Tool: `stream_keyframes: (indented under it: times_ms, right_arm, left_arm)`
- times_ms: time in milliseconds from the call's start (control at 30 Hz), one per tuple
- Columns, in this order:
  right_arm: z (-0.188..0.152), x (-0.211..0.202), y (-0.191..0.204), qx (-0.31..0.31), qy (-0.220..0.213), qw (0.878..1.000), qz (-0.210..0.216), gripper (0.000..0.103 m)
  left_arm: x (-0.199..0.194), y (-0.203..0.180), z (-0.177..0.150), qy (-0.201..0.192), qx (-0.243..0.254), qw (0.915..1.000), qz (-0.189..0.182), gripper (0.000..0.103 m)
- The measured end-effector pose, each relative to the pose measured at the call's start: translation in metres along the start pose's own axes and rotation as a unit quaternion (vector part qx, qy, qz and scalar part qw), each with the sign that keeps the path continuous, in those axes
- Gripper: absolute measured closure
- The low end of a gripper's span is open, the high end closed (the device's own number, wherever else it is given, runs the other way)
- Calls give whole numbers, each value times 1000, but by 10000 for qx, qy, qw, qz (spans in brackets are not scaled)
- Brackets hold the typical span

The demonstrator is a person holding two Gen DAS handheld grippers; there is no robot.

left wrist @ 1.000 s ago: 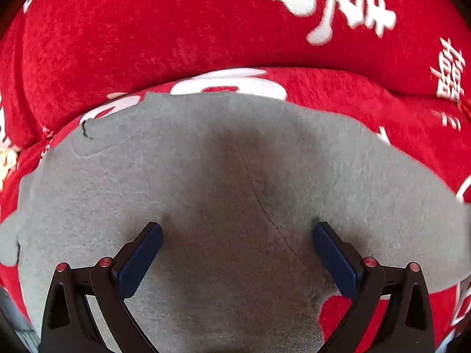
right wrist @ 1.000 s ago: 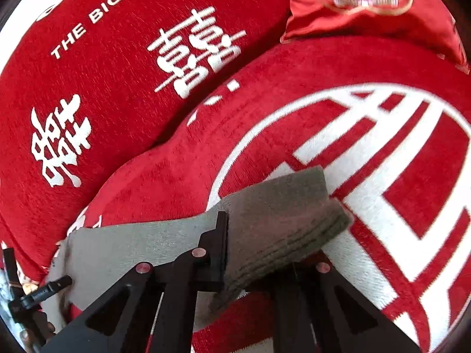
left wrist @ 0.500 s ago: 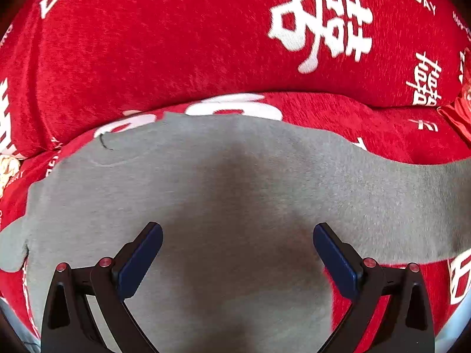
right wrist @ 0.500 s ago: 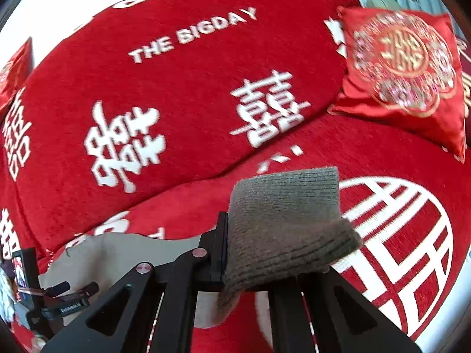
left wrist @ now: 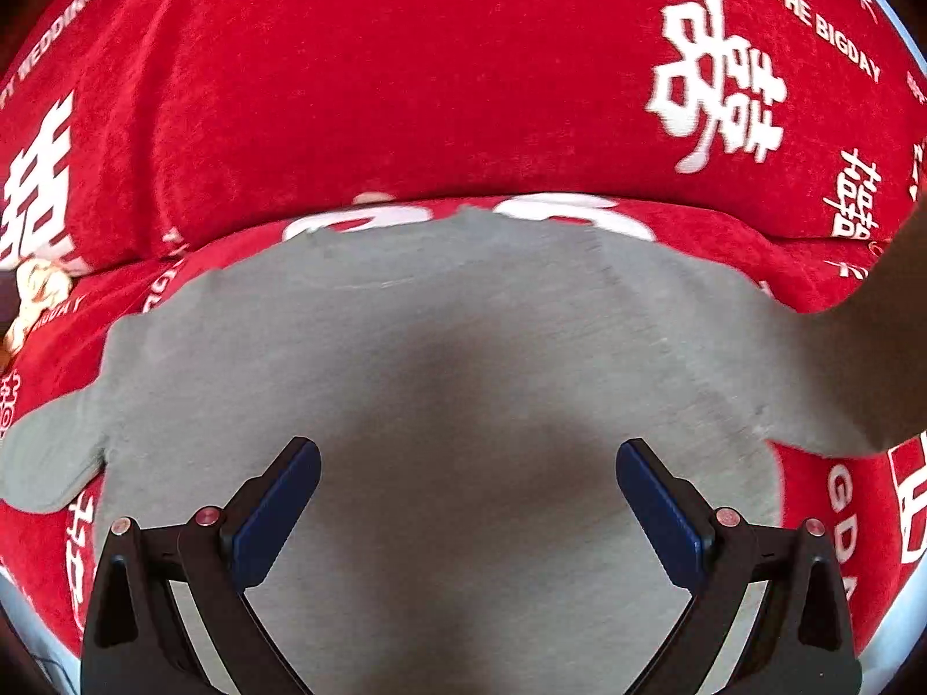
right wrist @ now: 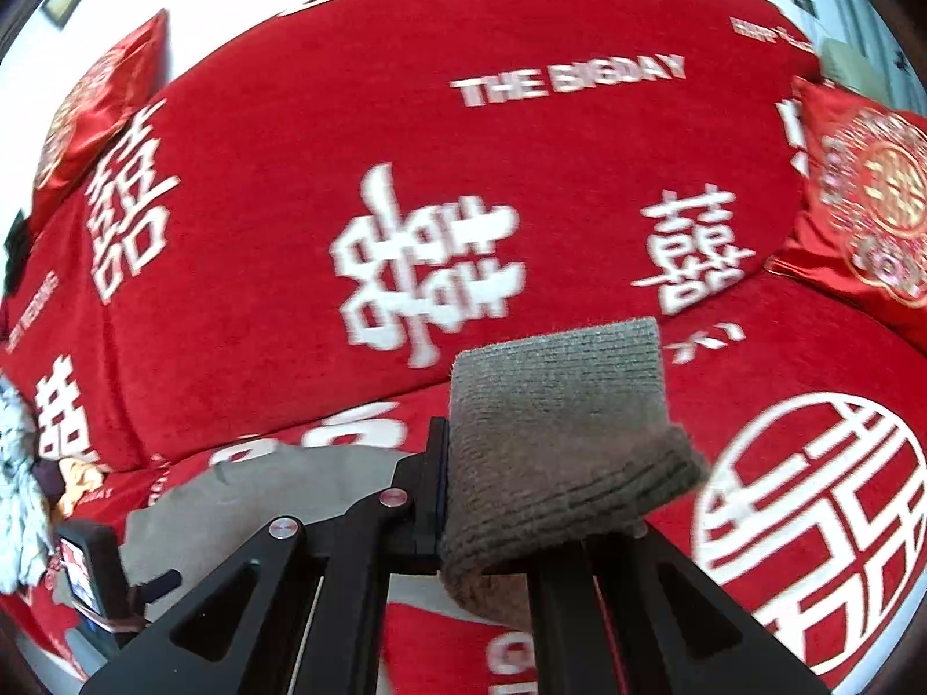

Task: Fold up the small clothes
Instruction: 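Lift the sleeve with the right gripper and fold it across the body toward the left gripper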

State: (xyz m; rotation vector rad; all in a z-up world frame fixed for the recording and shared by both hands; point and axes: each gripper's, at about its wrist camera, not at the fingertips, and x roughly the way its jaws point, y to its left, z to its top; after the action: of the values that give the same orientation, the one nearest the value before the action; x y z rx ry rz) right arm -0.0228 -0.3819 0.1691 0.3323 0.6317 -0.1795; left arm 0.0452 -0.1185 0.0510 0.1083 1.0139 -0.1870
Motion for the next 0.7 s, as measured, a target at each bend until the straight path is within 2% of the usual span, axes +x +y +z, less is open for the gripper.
stream_keyframes:
  times_ms: [433, 700]
  right_arm:
    - [-14, 23, 163, -858, 169, 9942, 623, 97]
    - [-46, 49, 247, -1254, 430, 9872, 891, 97]
  left_arm:
    - [6, 101, -22, 213, -605, 9978, 165, 1]
    - [3, 162, -35, 218, -1041, 9941, 221, 1]
